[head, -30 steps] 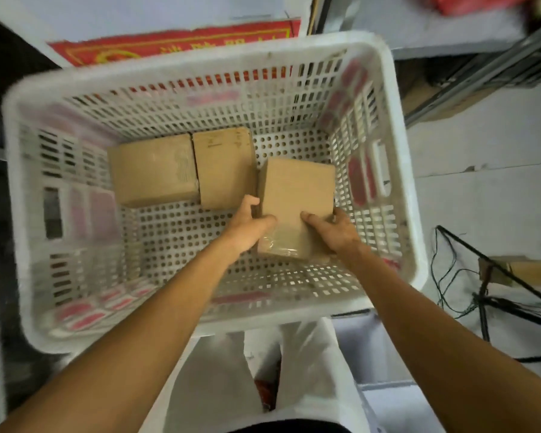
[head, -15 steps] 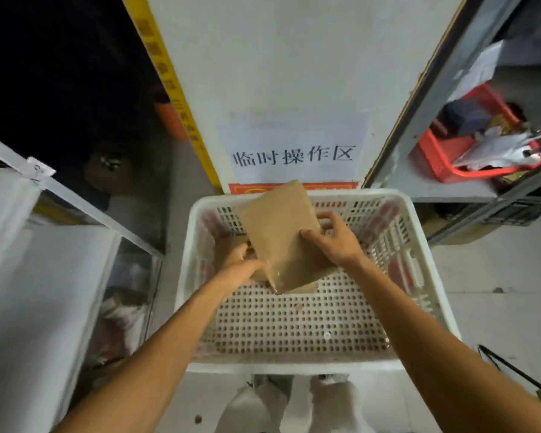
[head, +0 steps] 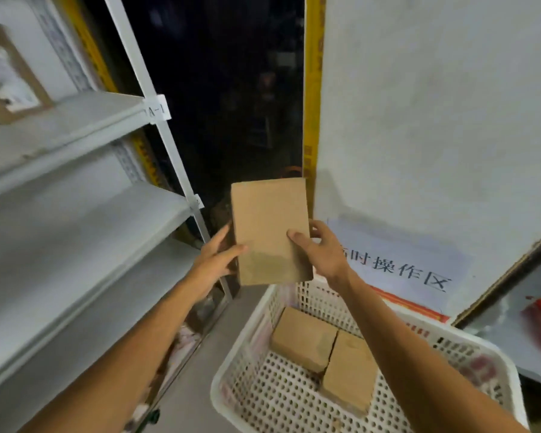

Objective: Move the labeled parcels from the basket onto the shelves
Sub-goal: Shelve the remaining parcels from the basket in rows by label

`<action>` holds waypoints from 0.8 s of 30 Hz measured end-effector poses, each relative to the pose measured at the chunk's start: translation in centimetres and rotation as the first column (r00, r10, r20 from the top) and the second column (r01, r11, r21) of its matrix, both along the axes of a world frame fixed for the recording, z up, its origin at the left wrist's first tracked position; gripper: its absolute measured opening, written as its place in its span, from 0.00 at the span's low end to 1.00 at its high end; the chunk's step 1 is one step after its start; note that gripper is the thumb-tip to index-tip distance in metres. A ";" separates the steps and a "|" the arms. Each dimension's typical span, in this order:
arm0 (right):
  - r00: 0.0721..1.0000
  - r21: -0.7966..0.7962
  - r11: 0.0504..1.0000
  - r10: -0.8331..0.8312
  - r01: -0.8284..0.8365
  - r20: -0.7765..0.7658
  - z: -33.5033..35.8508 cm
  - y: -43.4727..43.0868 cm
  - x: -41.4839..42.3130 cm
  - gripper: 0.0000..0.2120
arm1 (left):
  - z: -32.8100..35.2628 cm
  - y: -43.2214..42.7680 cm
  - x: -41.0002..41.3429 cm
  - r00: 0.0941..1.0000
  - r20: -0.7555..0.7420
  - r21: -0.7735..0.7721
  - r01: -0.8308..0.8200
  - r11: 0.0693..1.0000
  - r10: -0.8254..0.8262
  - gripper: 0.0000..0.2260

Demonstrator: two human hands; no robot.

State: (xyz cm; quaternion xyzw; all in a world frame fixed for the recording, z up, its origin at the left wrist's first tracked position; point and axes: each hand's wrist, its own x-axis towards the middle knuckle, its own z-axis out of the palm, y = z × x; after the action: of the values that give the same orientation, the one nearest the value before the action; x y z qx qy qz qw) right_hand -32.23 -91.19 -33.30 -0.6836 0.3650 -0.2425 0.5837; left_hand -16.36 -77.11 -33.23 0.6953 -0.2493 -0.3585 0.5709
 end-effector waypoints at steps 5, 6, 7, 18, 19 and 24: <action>0.982 0.002 0.989 0.147 -0.149 0.120 2.8 0.6 3.4 0.21 | 4.4 3.7 0.3 0.984 0.101 -0.116 -0.133 0.984 0.145 0.29; 0.975 0.009 0.985 0.169 -0.172 0.145 3.6 1.1 4.1 0.20 | 5.2 4.7 0.4 0.977 0.125 -0.148 -0.153 0.977 0.172 0.30; 0.966 0.015 0.981 0.191 -0.196 0.172 4.5 1.7 4.8 0.19 | 6.1 5.8 0.6 0.970 0.145 -0.179 -0.169 0.969 0.195 0.32; 0.855 -0.314 0.847 0.492 -0.428 0.164 11.5 13.4 12.2 0.48 | 13.2 15.6 -0.2 0.637 0.414 -0.426 -0.495 0.757 0.650 0.43; 0.841 -0.305 0.838 0.514 -0.452 0.166 11.9 14.5 12.5 0.52 | 13.6 16.7 0.0 0.638 0.413 -0.426 -0.496 0.757 0.650 0.41; 0.702 -0.166 0.746 0.664 -0.645 0.256 13.5 17.9 12.5 0.46 | 14.4 23.4 1.3 0.698 0.341 -0.411 -0.491 0.768 0.629 0.32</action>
State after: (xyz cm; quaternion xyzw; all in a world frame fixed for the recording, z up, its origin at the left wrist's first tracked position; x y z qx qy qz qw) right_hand -19.68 -73.33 -19.76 -0.7419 -0.0019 -0.1311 0.6576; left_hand -15.09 -53.73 -18.79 0.7112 -0.2001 0.0507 0.6720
